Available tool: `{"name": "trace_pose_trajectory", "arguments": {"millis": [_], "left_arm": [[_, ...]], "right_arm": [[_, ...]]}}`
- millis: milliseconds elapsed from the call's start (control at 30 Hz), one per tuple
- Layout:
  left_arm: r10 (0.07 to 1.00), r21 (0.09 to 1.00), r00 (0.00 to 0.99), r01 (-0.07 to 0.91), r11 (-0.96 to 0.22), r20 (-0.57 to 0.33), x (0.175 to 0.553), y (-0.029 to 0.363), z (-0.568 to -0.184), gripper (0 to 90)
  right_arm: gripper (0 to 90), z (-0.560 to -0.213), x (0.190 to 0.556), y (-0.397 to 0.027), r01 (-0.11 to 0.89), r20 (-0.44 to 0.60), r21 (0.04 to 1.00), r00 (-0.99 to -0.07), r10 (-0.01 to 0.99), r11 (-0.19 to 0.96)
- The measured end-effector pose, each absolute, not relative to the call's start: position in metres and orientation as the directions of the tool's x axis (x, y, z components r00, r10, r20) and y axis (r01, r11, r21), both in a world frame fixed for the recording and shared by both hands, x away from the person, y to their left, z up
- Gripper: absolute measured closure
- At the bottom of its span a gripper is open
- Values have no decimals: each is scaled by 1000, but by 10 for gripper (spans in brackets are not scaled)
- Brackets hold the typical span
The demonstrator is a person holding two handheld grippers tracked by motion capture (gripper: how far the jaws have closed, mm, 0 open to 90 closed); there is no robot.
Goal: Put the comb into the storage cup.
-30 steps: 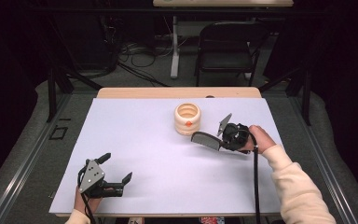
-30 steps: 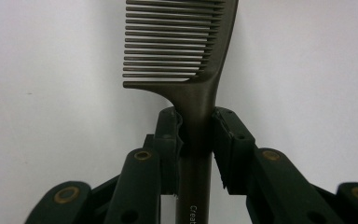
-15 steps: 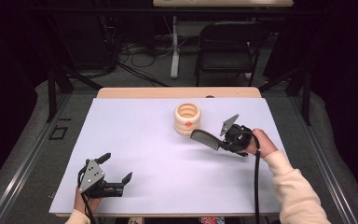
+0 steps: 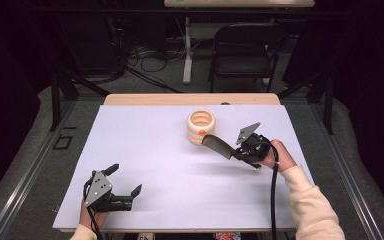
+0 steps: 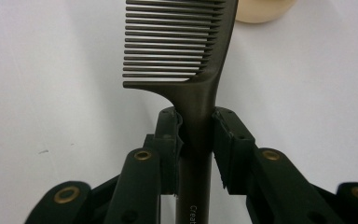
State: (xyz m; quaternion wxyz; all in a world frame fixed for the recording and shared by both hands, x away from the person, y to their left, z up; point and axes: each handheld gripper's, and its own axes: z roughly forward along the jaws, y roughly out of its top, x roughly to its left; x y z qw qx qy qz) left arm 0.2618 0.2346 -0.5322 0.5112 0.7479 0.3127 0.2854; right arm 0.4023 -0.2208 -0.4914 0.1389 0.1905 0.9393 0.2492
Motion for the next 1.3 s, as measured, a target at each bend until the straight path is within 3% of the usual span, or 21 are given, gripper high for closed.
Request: {"name": "trace_pose_trajectory", "arguments": {"millis": [1300], "left_arm": [[758,942,643,175,-286,110,262,235,-532,2]], "right_arm": [[721,-486,396,-222,347,-103,667,-833,543,659]]}}
